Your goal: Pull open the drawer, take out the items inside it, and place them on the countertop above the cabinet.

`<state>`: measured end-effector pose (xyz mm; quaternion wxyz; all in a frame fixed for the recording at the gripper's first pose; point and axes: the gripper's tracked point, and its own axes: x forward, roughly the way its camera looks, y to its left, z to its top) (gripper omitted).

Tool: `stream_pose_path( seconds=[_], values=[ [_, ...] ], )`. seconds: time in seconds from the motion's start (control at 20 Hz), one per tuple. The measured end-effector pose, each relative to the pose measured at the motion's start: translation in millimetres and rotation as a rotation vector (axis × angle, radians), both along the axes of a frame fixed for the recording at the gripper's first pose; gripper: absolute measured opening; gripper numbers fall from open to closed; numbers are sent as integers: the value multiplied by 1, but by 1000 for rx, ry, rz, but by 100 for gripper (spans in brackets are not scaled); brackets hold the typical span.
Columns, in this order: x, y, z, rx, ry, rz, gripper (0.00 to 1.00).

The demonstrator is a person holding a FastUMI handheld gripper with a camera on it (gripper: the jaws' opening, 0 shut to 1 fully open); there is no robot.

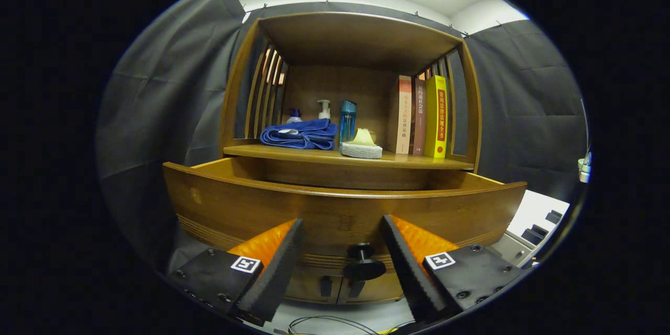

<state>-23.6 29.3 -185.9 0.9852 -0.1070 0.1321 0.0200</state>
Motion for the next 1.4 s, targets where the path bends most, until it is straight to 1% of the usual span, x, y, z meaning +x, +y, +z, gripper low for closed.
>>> stream_pose_path(
  seconds=[0.3, 0.85, 1.4],
  values=[
    [22, -1, -3, 27, 25, -16, 98],
    [78, -2, -26, 15, 53, -14, 99],
    [117, -2, -42, -9, 69, -6, 99]
  ],
)
